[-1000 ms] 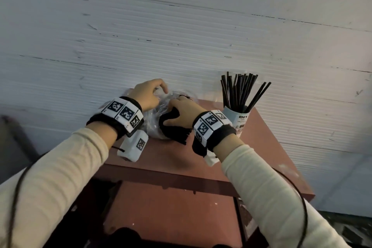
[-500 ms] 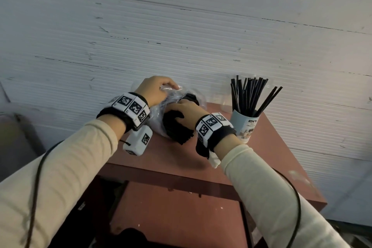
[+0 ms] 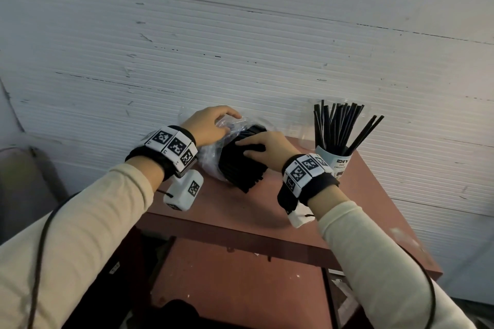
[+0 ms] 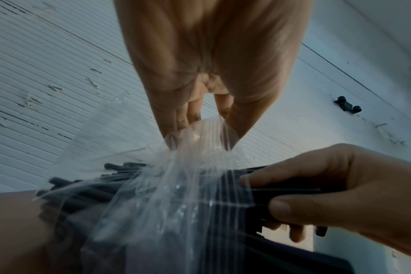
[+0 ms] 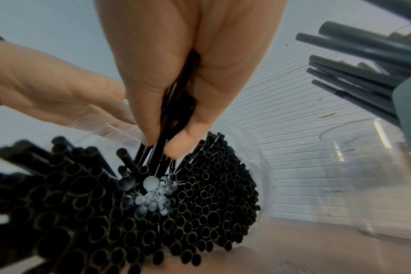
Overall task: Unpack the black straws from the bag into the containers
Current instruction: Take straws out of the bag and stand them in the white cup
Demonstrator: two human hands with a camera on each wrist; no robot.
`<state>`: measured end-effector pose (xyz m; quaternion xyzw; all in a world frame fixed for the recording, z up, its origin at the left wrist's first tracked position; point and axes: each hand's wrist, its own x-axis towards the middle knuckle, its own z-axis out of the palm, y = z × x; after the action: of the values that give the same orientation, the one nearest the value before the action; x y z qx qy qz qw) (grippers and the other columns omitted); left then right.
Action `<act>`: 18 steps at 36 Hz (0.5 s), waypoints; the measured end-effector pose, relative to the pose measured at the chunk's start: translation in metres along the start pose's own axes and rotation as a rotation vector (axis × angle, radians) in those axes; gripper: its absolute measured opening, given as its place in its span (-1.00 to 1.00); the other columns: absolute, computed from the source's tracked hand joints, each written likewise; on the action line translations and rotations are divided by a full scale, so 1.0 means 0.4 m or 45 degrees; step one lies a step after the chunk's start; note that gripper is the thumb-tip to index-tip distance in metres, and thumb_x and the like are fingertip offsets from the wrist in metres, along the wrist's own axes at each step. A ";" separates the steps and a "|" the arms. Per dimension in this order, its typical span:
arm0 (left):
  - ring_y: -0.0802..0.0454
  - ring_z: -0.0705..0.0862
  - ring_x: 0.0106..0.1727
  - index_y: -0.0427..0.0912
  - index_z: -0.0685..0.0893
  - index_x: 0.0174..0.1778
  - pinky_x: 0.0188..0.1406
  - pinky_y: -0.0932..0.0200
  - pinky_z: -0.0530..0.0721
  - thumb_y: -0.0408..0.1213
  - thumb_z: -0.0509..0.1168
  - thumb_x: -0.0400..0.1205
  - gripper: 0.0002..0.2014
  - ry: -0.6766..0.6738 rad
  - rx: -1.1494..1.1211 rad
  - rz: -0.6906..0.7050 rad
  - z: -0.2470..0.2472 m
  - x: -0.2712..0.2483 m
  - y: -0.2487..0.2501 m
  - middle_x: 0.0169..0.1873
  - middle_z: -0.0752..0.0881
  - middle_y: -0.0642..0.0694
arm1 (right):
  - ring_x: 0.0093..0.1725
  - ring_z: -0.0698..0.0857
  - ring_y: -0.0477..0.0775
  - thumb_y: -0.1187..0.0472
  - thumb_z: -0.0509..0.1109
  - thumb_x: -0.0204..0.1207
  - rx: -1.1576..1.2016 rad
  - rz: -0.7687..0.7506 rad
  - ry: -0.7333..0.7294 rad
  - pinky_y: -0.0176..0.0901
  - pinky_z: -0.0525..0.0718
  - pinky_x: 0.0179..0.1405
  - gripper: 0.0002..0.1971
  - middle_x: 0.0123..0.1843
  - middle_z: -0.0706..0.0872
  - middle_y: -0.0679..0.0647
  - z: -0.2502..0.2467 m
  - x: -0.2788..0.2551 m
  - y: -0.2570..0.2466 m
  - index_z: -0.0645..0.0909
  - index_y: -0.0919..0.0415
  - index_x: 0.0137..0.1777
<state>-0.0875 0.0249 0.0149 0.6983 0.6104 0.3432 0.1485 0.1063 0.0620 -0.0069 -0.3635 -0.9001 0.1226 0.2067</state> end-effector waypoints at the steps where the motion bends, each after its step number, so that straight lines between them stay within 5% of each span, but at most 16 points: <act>1: 0.03 0.55 0.37 0.10 0.65 0.32 0.18 0.22 0.45 -0.38 0.34 0.64 -0.62 -0.004 0.004 -0.001 0.002 0.000 0.000 0.36 0.61 -0.04 | 0.36 0.60 -0.01 0.24 0.43 0.57 0.017 0.003 0.009 -0.41 0.38 0.34 -0.68 0.32 0.71 0.04 -0.004 -0.006 0.002 0.70 0.04 0.32; 6: 0.01 0.53 0.45 0.15 0.64 0.33 0.34 0.14 0.48 -0.33 0.39 0.61 -0.60 -0.010 0.034 0.010 0.009 0.002 -0.006 0.41 0.60 -0.02 | 0.30 0.63 -0.09 0.23 0.44 0.56 0.084 0.024 0.042 -0.56 0.34 0.20 -0.69 0.29 0.73 -0.01 -0.023 -0.034 0.014 0.70 0.02 0.30; 15: -0.05 0.64 0.27 0.12 0.62 0.31 0.30 0.04 0.58 -0.33 0.40 0.58 -0.60 0.049 0.059 0.046 0.024 -0.001 0.004 0.34 0.63 -0.06 | 0.03 0.65 -0.18 0.21 0.45 0.56 0.174 0.071 0.066 -0.28 0.56 0.28 -0.70 0.15 0.79 0.01 -0.031 -0.050 0.014 0.72 -0.01 0.27; 18: -0.12 0.56 0.36 0.01 0.57 0.40 0.34 0.17 0.46 -0.35 0.46 0.52 -0.48 0.084 0.149 0.102 0.031 -0.004 0.008 0.41 0.49 -0.16 | 0.16 0.70 -0.10 0.22 0.46 0.55 0.186 0.078 0.087 -0.28 0.56 0.31 -0.70 0.20 0.77 0.01 -0.034 -0.056 0.018 0.72 0.00 0.26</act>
<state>-0.0769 0.0255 0.0074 0.7179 0.6057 0.3353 0.0733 0.1314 0.0524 -0.0037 -0.3787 -0.8696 0.1819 0.2593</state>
